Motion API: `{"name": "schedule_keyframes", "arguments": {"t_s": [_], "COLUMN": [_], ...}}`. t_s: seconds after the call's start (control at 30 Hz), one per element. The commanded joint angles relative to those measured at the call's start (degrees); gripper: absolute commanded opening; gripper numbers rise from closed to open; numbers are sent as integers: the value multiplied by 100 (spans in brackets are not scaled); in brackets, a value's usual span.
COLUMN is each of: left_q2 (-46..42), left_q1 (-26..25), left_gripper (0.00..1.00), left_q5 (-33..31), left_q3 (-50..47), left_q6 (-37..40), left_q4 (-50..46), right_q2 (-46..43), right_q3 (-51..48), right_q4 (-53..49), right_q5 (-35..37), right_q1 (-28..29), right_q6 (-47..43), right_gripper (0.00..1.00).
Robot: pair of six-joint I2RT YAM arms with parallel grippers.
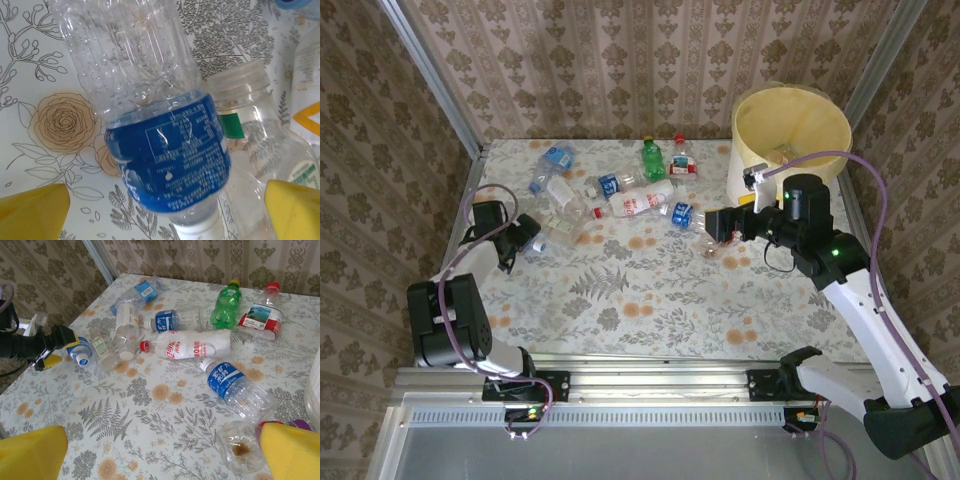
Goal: Throw the plastic bottles in the bin
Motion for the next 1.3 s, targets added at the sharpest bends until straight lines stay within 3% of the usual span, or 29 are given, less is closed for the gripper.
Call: {"name": "schedule_keyframes", "arguments": {"t_s": [0.0,0.4,0.57,0.8,1.03,1.27], "left_q2": [199,682,890,1000,754,-15], "left_q1": [54,70,181,265,264,176], "left_gripper": [100,97,91,78,57,50], "left_q5": [42,-176,-62,-13,-30,-100], "left_q3": [192,287,252,217,22,-373], "left_q6": [-265,-221,-141,10,213,442], "left_q4": [190,204,241,293,396,460], "right_q2": [-170,-280,-218,-198,-216,-274], "right_q3": [-115,-270,-292,-354,-385,-486], "right_q4": [-135,-114,-96,-109,-74,-7], "right_q5": [204,398,458,530,561,601], "right_q1": [58,70,78,83,85,91], "right_q6": [-132,-221,-237,-265,-267,-239], "right_gripper": [100,100,100,100,100,100]}}
